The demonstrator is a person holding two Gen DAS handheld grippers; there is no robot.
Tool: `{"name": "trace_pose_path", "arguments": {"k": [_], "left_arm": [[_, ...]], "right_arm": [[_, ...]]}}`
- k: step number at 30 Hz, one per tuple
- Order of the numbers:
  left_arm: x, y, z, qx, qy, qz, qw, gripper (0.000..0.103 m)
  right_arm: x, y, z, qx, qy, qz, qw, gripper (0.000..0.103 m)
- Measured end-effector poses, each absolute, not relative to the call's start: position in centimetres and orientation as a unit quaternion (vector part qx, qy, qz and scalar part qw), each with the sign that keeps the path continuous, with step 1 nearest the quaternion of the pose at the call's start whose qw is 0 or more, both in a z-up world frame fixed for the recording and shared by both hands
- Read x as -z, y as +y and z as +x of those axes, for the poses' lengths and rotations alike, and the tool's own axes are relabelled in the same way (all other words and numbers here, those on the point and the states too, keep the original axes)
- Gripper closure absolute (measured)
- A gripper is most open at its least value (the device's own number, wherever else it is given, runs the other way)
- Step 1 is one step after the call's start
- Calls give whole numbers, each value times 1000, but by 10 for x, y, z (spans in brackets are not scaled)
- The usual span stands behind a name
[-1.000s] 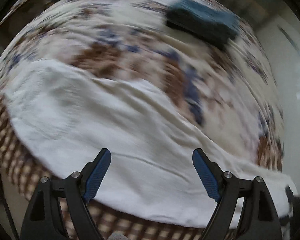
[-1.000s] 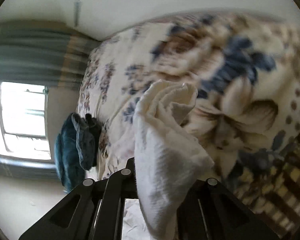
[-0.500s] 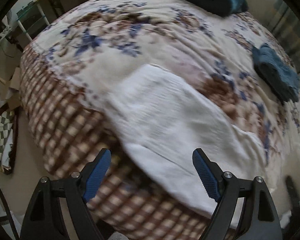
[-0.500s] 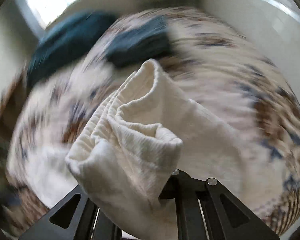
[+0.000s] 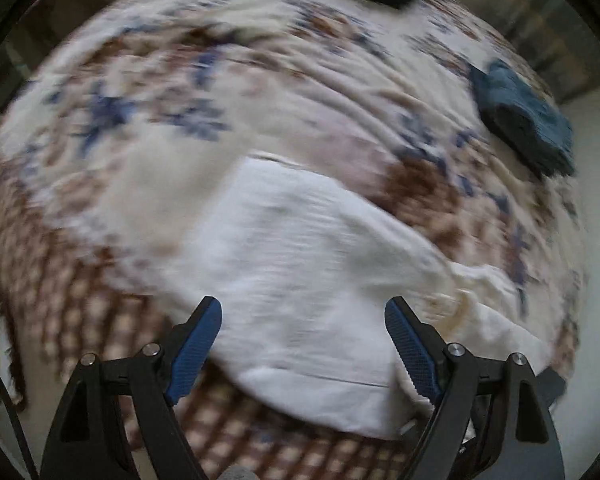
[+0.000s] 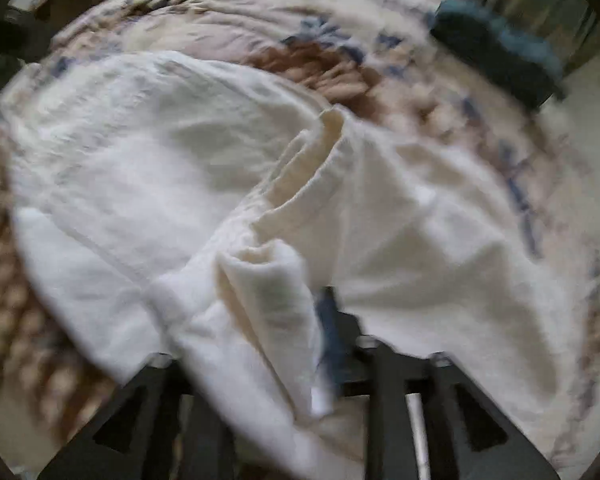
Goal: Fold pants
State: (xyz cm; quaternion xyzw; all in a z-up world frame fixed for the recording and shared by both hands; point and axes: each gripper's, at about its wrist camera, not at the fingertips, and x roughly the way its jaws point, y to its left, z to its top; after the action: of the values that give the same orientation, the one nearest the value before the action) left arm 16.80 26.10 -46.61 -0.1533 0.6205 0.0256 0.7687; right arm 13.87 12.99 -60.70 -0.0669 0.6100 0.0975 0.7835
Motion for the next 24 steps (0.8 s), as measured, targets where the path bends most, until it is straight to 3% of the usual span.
{"name": "trace_pose_path", "arguments": {"k": [2, 6, 12, 14, 17, 24], "left_arm": [[477, 242, 177, 18, 643, -189, 742, 20], [514, 201, 188, 66, 695, -205, 686, 20], [568, 133, 189, 101, 747, -145, 641, 26], [560, 114, 184, 104, 729, -77, 672, 69], [545, 106, 172, 114, 710, -36, 694, 83], [555, 122, 166, 85, 741, -5, 667, 79]], "right_arm": [[592, 105, 140, -152, 630, 55, 760, 12], [559, 34, 120, -130, 614, 231, 744, 11], [565, -63, 85, 2, 618, 290, 731, 11], [576, -89, 77, 30, 623, 309, 718, 11], [591, -116, 68, 58, 621, 334, 707, 11], [608, -129, 73, 68, 633, 343, 690, 11]]}}
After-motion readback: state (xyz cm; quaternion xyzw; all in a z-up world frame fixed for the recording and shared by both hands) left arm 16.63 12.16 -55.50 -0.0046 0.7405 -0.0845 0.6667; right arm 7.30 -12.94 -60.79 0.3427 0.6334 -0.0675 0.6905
